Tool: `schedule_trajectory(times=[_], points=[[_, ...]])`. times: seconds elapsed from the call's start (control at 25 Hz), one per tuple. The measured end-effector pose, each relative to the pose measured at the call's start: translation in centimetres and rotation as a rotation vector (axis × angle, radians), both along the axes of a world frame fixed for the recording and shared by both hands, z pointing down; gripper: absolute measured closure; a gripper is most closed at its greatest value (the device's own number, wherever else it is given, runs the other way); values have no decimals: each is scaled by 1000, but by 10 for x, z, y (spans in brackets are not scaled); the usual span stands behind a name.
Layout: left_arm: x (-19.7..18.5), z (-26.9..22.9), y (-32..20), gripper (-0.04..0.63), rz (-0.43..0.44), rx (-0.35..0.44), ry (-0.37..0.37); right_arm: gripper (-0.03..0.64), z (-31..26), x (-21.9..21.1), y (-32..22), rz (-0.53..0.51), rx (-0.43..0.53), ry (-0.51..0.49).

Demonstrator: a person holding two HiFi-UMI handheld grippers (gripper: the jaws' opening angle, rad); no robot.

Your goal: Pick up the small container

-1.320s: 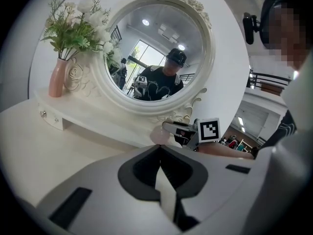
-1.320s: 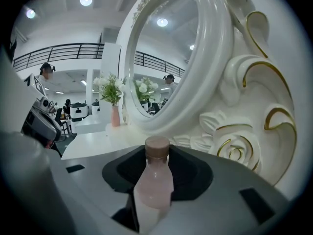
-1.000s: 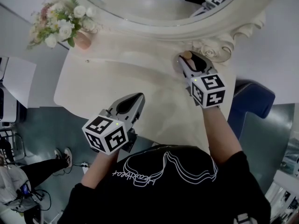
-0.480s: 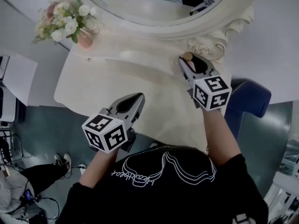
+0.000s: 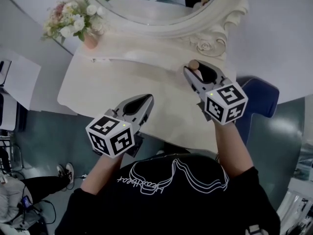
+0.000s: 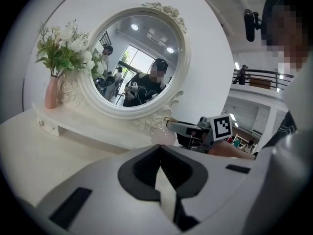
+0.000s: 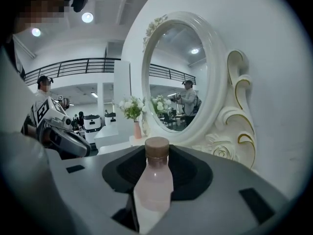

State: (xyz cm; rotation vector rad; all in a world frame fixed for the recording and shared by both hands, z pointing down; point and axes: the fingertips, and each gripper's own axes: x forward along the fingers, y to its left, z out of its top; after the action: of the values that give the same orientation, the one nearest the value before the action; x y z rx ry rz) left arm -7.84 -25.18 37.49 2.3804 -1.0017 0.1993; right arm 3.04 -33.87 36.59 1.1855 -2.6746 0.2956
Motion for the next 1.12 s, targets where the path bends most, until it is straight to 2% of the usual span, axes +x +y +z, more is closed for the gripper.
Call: schedule_trajectory(times=[0.24, 0.44, 0.76, 1.12], points=[[6, -16, 16, 592, 16, 54, -3, 472, -15, -4, 44, -44, 27, 9], [6, -26, 27, 592, 15, 95, -20, 472, -17, -10, 74, -64, 4, -35], [9, -30, 44, 592, 24, 104, -17, 472, -10, -9, 107, -44, 4, -73], [8, -25, 50, 592, 21, 90, 2, 472, -1, -11, 122, -40, -1, -70]])
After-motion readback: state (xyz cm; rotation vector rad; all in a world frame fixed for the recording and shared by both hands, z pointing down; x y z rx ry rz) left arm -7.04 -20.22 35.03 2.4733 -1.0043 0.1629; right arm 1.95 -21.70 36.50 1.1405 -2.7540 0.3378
